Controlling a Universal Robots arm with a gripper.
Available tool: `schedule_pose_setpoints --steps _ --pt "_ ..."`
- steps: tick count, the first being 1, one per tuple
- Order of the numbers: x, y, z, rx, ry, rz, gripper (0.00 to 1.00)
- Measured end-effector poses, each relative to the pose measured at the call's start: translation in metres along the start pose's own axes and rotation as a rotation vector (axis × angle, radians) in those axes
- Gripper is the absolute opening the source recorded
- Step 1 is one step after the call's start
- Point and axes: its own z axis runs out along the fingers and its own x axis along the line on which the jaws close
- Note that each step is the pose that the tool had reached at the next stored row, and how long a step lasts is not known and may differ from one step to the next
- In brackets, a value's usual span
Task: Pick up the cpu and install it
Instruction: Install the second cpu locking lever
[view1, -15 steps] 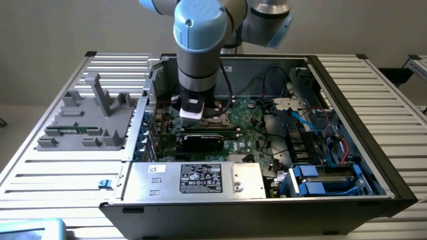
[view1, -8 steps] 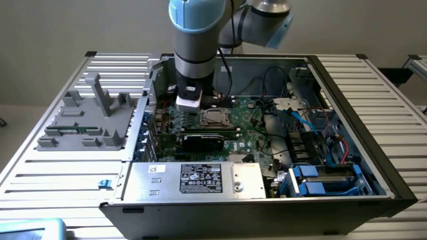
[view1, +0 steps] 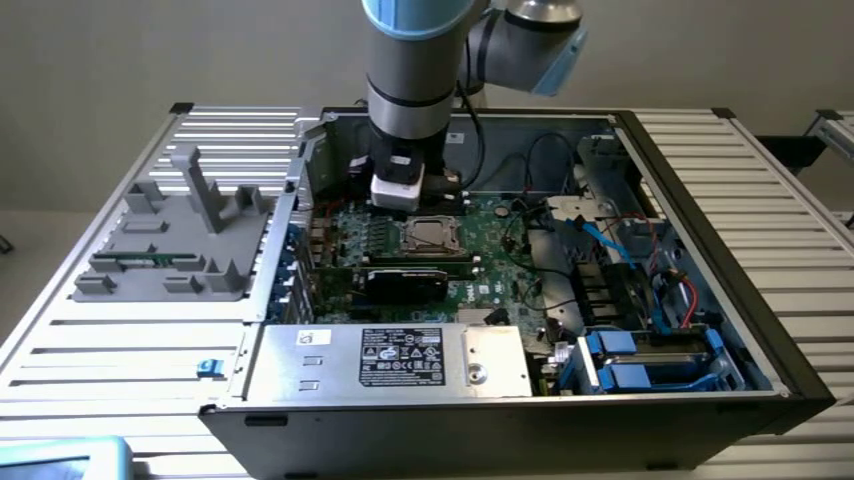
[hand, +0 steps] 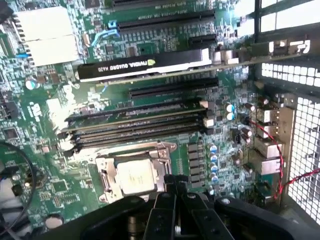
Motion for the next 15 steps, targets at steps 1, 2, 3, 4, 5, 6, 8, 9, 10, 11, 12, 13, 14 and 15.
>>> schedule_pose_setpoints --steps 1,2,3,4,5,6,8,9,10,11,12,13,14,15 --pt "0.0 0.0001 0.0001 -0.0009 -0.0015 0.0 0.11" --pt "0.0 0.0003 0.0 -0.0016 -0.0041 0.001 0.11" --pt "0.001 0.0017 -0.0004 -0.0024 -0.007 0.002 0.11" --pt "0.002 0.0049 -0.0012 -0.0025 -0.0097 0.003 0.11" --pt "0.003 0.0087 -0.0023 -0.0026 -0.0112 0.003 0.11" --pt "0.004 0.0125 -0.0034 -0.0029 -0.0121 0.003 0.11" --pt "0.007 0.0176 -0.0045 -0.003 -0.0124 0.003 0.11" --pt "0.008 0.0184 -0.0039 -0.0026 -0.0124 0.003 0.11" --pt "0.009 0.0187 -0.0023 -0.0017 -0.0124 0.003 0.11" --pt "0.009 0.0192 -0.0006 0.0 -0.0127 0.003 0.11" --pt "0.009 0.0196 0.0011 0.0017 -0.013 0.003 0.11" --pt "0.009 0.0201 0.0027 0.0034 -0.0134 0.003 0.11" --pt "0.009 0.0203 0.0038 0.0064 -0.0142 0.003 0.11" --pt "0.009 0.0206 0.0044 0.0123 -0.0158 0.003 0.11"
